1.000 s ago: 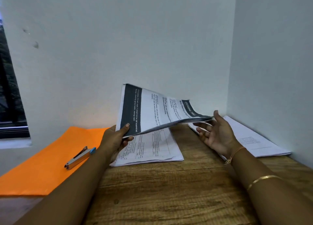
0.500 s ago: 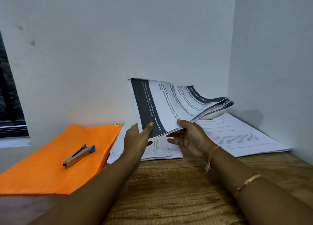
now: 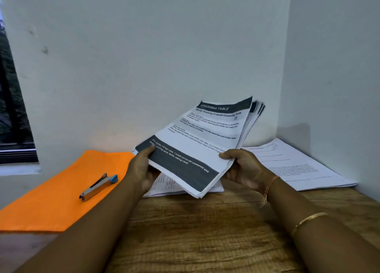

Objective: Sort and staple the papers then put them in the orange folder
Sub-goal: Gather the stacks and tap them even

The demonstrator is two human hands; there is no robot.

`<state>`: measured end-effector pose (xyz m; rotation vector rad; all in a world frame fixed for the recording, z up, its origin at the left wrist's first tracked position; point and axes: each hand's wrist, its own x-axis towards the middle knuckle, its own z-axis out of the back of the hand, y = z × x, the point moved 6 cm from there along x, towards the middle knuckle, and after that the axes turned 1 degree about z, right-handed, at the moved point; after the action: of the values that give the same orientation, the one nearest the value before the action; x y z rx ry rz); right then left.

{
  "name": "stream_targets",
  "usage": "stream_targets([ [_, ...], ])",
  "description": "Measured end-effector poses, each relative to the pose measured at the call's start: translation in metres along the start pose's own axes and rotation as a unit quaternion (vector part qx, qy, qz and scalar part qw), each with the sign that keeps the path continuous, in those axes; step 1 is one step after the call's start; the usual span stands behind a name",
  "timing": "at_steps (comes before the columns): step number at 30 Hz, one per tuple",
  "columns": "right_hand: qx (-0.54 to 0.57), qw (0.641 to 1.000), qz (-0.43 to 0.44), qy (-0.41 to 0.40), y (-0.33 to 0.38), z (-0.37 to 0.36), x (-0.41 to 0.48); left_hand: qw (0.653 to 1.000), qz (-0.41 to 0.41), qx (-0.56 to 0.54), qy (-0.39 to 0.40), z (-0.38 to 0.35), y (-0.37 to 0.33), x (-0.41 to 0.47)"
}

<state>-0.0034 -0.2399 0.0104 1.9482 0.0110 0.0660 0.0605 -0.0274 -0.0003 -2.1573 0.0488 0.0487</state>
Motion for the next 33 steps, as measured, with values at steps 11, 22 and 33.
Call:
stream_targets([
  [11, -0.047, 0.998, 0.0, 0.032, -0.012, -0.012, 0.005, 0.975, -0.175, 0.073, -0.116, 0.008, -0.013, -0.005],
  [22, -0.044, 0.994, 0.046, -0.086, 0.005, 0.009, 0.004, 0.985, -0.128, 0.006, -0.115, 0.014, -0.018, -0.002],
  [33, -0.084, 0.982, 0.094, -0.141, 0.018, 0.032, 0.001, 0.976, -0.15, 0.156, -0.032, 0.008, -0.025, -0.002],
])
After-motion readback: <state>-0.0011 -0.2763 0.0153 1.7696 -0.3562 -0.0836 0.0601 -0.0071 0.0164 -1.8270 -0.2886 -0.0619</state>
